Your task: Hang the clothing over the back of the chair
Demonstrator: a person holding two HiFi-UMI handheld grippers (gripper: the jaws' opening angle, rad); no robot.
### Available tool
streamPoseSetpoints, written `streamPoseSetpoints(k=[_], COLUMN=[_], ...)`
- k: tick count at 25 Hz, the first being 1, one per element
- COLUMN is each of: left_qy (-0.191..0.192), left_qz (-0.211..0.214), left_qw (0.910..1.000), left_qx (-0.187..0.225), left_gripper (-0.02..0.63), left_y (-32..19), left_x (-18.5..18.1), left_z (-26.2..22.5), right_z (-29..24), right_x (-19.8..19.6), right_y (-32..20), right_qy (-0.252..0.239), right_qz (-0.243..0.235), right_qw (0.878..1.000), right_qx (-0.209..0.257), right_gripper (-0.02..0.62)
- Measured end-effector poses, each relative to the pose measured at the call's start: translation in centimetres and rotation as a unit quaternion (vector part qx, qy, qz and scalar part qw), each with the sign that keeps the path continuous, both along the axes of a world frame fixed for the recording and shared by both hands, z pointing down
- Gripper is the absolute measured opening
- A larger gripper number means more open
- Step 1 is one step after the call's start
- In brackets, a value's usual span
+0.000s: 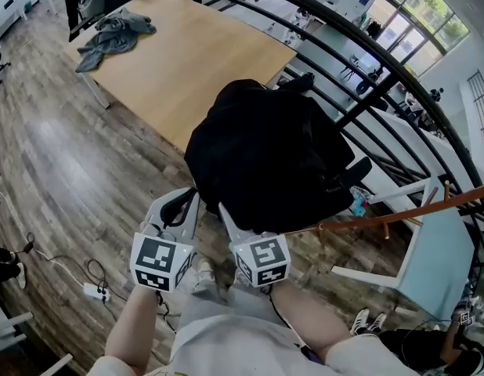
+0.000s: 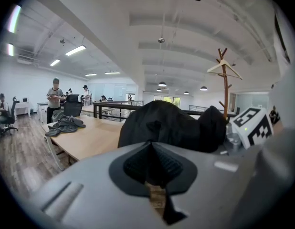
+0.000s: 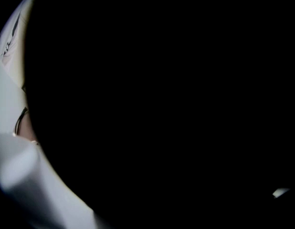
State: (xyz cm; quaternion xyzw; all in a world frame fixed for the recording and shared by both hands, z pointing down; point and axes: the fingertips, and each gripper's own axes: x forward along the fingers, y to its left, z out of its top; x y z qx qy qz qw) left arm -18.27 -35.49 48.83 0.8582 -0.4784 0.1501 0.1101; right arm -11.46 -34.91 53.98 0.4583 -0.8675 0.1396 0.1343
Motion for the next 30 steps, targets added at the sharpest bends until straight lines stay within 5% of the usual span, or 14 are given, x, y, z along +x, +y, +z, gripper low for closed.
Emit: streamPoseSetpoints(k=[12,19,30], left_qy=[0.004,0.001,0.003], left_qz=[0.015,0.021,0.015], left_qw=[0.9997,0.9996,0.9998], left_qx=[-0.021,-0.019,-0.014], left_gripper=[0.003,0.003,0.003], left_y=[1.1,2.0,3.5], left_x=[2.1,3.4,4.7], left_z=[2.4,2.0,0.1], right_z=[3.5,3.3,2.1], right_x=[2.3,2.6,4.4], right_y=[-1.0,0.5,4.5], right_qy=[0.043,0.081,0.074], right_qz=[0.011,-0.007,-0.013], right_qw=[0.999,0.997,0.996], right_qx=[-0.012,-0.010,-0.046], right_gripper=[0.146,0.230,0.268])
